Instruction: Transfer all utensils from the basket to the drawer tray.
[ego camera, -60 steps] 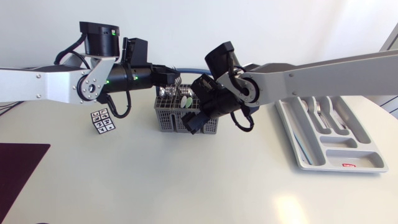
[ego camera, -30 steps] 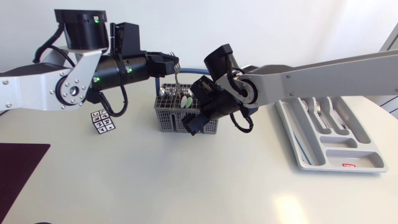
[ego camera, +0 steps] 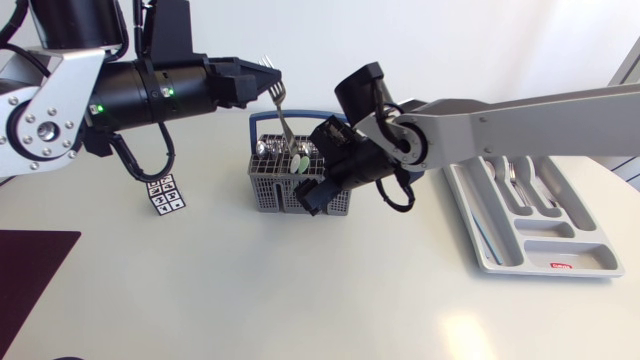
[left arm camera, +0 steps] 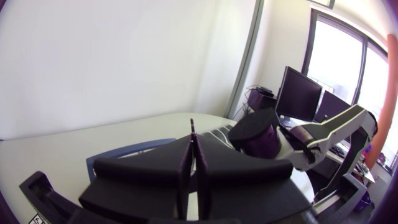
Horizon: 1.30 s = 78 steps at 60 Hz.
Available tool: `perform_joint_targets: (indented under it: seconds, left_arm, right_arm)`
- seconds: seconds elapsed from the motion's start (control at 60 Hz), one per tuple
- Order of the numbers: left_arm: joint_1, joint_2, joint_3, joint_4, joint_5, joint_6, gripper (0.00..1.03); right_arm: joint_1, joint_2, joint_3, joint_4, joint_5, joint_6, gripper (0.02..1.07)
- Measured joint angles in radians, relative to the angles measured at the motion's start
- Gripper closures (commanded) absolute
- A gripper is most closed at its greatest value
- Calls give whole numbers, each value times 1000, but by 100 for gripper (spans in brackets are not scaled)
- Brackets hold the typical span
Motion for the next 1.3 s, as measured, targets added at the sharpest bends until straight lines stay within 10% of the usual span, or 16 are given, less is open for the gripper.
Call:
perform_joint_targets:
  seconds: [0.4, 0.9, 1.3]
  left_arm:
    - [5, 94, 24, -160, 349, 182, 100]
    - [-74, 236, 61, -281, 582, 308, 100]
    - [-120, 257, 99, -415, 615, 380, 100]
  right_arm:
    - [-76, -297, -232, -3, -138, -128, 7]
    - [-101, -449, -426, -24, -328, -288, 14]
    - [-104, -455, -446, 63, -354, -311, 66]
